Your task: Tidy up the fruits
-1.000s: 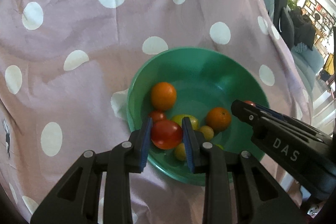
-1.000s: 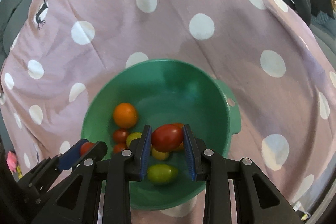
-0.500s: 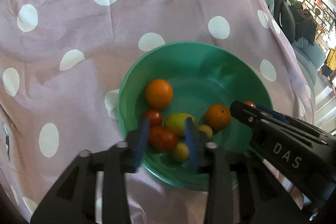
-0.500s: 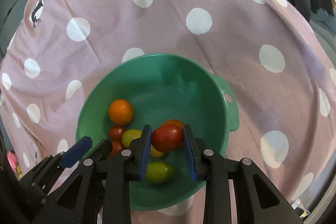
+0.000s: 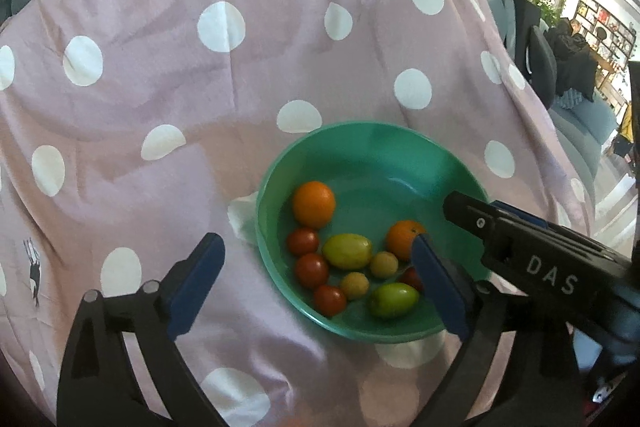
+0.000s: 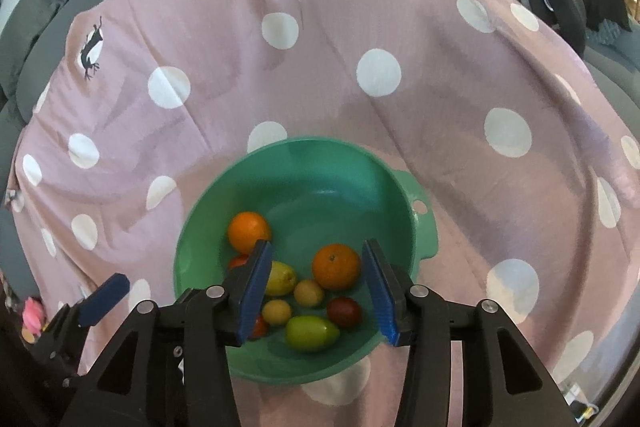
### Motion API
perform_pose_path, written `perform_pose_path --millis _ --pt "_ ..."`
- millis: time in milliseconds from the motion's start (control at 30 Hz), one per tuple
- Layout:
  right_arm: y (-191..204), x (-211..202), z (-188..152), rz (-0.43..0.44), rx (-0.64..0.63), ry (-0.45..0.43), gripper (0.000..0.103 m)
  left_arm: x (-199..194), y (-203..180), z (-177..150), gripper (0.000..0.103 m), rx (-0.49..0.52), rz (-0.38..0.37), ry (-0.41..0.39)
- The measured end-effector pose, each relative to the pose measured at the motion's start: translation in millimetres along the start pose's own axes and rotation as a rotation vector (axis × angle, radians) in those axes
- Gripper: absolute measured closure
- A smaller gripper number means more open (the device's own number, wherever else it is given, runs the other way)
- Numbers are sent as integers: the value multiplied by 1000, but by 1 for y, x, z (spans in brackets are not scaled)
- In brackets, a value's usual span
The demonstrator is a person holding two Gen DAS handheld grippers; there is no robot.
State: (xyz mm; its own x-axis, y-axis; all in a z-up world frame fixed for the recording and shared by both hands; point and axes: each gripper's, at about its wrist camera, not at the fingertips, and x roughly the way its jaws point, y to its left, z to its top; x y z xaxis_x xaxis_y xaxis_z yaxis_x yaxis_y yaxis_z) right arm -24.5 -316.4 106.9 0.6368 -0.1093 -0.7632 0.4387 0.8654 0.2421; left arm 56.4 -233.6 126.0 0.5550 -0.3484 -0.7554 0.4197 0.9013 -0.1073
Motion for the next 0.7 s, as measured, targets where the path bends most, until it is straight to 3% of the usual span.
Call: perform_pose_path --millis 700 --pt "6 0 -2 -37 -16 3 55 -4 9 -6 5 -28 9 9"
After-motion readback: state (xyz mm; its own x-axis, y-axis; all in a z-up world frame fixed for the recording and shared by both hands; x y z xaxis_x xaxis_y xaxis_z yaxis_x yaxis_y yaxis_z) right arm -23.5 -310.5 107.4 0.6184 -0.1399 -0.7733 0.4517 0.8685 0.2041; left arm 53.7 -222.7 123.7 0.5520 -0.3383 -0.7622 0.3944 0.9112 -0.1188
